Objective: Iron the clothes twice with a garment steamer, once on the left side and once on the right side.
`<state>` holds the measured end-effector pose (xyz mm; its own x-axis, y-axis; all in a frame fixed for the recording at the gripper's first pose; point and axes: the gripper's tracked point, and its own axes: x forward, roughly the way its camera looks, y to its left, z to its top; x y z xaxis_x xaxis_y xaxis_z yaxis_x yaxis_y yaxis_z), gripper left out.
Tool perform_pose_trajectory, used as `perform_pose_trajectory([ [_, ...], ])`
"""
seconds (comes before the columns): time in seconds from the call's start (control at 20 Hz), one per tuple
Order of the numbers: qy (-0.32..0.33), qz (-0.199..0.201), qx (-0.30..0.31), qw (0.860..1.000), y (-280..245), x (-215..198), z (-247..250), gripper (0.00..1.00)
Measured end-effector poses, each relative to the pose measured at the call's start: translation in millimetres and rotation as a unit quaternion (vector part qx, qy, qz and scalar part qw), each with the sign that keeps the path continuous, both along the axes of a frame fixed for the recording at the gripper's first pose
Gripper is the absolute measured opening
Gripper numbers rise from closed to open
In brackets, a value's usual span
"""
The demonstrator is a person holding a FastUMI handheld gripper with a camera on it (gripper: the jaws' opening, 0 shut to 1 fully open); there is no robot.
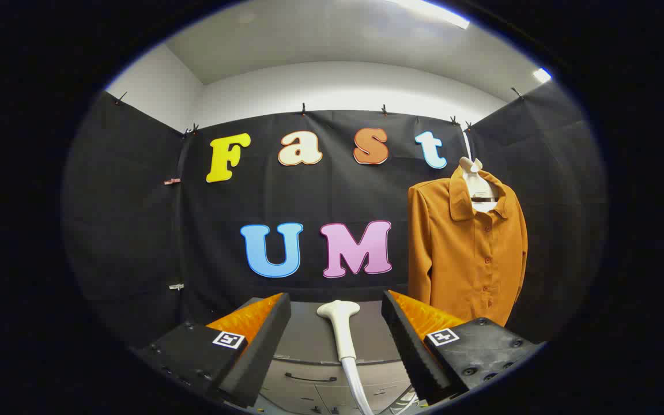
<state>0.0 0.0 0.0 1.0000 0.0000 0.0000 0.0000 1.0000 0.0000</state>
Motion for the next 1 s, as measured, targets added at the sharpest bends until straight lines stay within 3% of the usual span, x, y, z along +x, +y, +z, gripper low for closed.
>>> perform_pose_trajectory([
  [1.0, 0.005, -0.01, -0.017, 1.0, -1.3, -3.2, -0.1, 0.98],
])
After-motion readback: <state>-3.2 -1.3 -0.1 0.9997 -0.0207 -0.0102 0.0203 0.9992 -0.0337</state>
